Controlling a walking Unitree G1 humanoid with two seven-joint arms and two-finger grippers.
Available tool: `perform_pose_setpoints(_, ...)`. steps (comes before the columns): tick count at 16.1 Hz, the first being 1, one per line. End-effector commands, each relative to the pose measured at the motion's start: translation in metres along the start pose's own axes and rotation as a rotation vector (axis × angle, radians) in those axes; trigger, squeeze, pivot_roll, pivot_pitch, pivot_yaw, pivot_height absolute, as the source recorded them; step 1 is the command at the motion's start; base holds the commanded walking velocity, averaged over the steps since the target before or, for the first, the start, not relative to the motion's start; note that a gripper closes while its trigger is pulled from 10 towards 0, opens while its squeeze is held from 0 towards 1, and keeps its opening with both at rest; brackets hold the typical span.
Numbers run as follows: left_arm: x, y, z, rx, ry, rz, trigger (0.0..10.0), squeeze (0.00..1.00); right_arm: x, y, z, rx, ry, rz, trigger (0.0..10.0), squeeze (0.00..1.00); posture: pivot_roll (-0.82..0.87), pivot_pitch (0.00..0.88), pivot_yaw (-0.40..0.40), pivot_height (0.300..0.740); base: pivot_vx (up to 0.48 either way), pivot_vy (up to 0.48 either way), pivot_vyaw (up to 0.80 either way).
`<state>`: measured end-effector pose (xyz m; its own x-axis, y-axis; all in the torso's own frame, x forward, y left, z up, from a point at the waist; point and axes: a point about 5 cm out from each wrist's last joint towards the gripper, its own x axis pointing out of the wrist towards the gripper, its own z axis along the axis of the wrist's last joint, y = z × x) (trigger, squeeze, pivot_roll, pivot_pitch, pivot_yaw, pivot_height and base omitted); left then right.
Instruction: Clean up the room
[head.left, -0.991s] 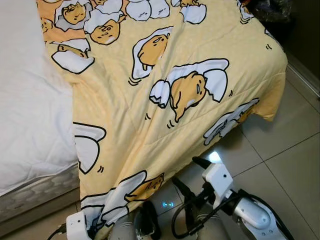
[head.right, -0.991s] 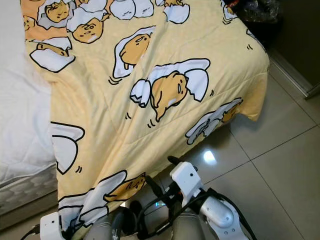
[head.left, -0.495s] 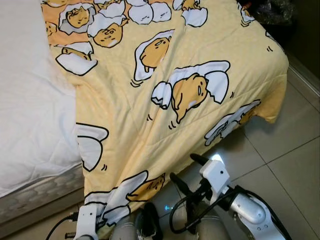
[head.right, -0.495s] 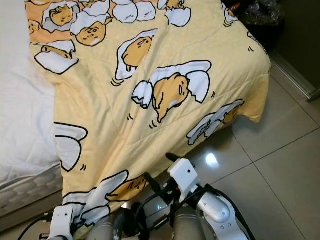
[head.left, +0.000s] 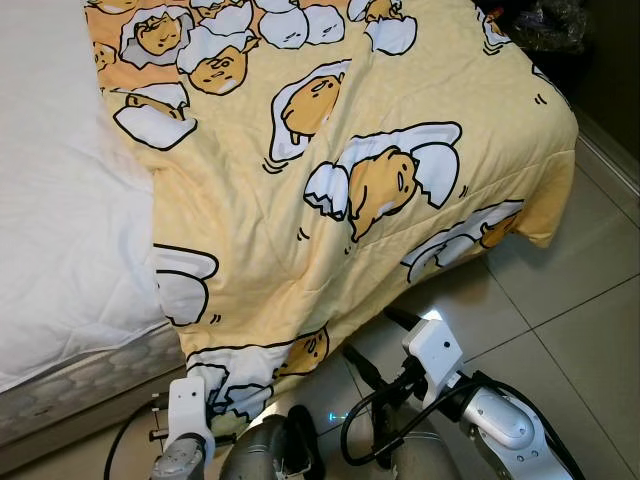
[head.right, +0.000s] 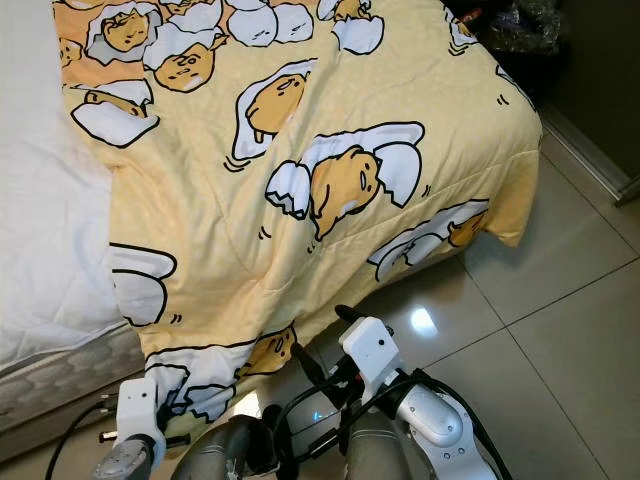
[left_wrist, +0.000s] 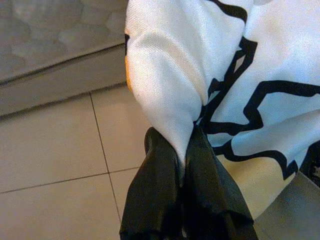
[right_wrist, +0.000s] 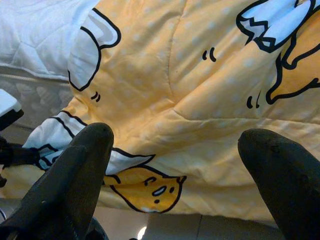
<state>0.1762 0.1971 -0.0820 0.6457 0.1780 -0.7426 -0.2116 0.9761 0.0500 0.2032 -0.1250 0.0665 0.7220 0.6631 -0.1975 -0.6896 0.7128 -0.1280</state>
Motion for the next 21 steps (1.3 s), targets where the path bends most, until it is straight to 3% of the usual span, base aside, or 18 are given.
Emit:
perform_pose_setpoints(1,-0.003,0.004,-0.012,-0.019,0.039,0.022,10.0,0.00,-0.002,0.005,-0.005,0.010,0.010,0.005,10.0,0.00,-0.22,0.237,0.100,0.740,-0.330,0.000,0.00)
perform_pose_setpoints(5,-0.004,0.006,-0.013,-0.022,0.034,0.040,10.0,0.00,-0.001,0.005,-0.006,0.010,0.015,0.008,10.0,0.00,-0.22,0.235,0.098,0.740,-0.480,0.000,0.00)
perform_pose_setpoints(11,-0.002,0.002,-0.004,-0.001,-0.005,0.038,10.0,0.00,0.000,0.005,-0.006,0.008,0.017,0.009,10.0,0.00,-0.22,0.234,0.099,0.740,0.000,0.000,0.00)
perform_pose_setpoints(15,-0.002,-0.010,-0.001,-0.024,-0.022,0.009,10.0,0.00,0.001,0.003,-0.006,0.001,0.015,0.003,10.0,0.00,-0.22,0.231,0.096,0.740,0.000,0.000,0.00)
perform_pose_setpoints(17,0.001,-0.013,0.015,-0.017,-0.102,0.004,10.0,0.00,0.005,-0.008,-0.002,0.039,-0.007,-0.076,10.0,0.00,-0.21,0.215,0.097,0.740,0.000,0.000,0.00)
perform_pose_setpoints(21,0.003,-0.008,0.021,0.008,-0.107,0.017,10.0,0.00,0.012,-0.009,-0.005,0.031,-0.001,-0.071,10.0,0.00,-0.19,0.205,0.091,0.740,0.000,0.120,0.00)
